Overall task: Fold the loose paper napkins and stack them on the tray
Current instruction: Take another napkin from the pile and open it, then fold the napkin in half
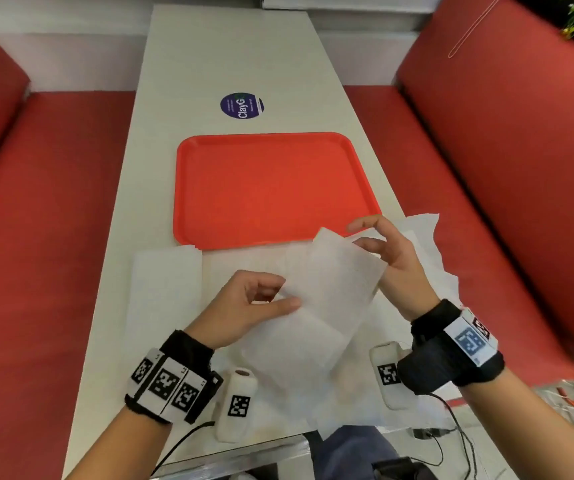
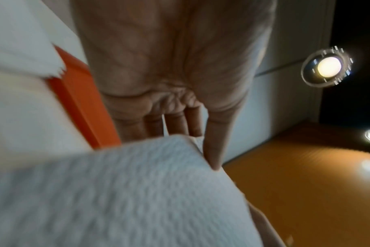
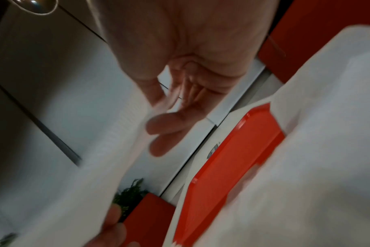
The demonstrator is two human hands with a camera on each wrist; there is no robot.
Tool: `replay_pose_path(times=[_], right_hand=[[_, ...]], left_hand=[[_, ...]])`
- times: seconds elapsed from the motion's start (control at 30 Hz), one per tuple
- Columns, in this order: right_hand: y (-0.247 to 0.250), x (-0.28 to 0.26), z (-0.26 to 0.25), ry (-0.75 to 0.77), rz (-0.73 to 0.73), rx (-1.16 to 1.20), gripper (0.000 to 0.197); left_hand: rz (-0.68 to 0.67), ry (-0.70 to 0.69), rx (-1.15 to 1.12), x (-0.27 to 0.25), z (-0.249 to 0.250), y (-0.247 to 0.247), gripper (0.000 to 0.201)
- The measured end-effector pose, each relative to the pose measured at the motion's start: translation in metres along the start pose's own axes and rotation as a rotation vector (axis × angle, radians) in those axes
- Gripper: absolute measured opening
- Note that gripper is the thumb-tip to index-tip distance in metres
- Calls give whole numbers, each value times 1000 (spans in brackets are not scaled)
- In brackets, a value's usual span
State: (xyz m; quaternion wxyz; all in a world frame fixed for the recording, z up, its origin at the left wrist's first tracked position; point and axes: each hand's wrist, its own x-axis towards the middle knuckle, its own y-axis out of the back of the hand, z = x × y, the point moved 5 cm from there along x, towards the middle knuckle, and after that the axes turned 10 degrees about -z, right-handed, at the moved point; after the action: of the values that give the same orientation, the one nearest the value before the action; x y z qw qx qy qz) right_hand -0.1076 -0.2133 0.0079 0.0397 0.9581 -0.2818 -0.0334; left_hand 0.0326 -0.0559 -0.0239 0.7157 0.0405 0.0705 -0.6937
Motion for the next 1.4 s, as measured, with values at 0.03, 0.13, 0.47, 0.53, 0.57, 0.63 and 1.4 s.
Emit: replay_pose_path(times=[0.03,0.13,0.47,0.53,0.57,0.63,1.4], right_hand=[[-8,2,-1,-28,30,39,27],[-45,7,-2,-147,33,223,21],[-185,35,24,-149,-339,-139,21],[-200,42,31,-163,-336,-232,28],[-205,45,35,-171,-326,-286,32],[-211,51,42,-193,-302,-361,40],[-40,-19,56,-412,-109,-638,43]], left_hand=[[70,-16,-36,-10,0,8,10],[286,-26,-184,-45,-7,36,25],[774,51,-13,-129,-35,100,53],[810,77,126,-133,-38,109,49],[825,85,186,-133,-38,113,44],[841,108,307,-131,-41,120,33],[275,158,478,-29,-7,12,17]])
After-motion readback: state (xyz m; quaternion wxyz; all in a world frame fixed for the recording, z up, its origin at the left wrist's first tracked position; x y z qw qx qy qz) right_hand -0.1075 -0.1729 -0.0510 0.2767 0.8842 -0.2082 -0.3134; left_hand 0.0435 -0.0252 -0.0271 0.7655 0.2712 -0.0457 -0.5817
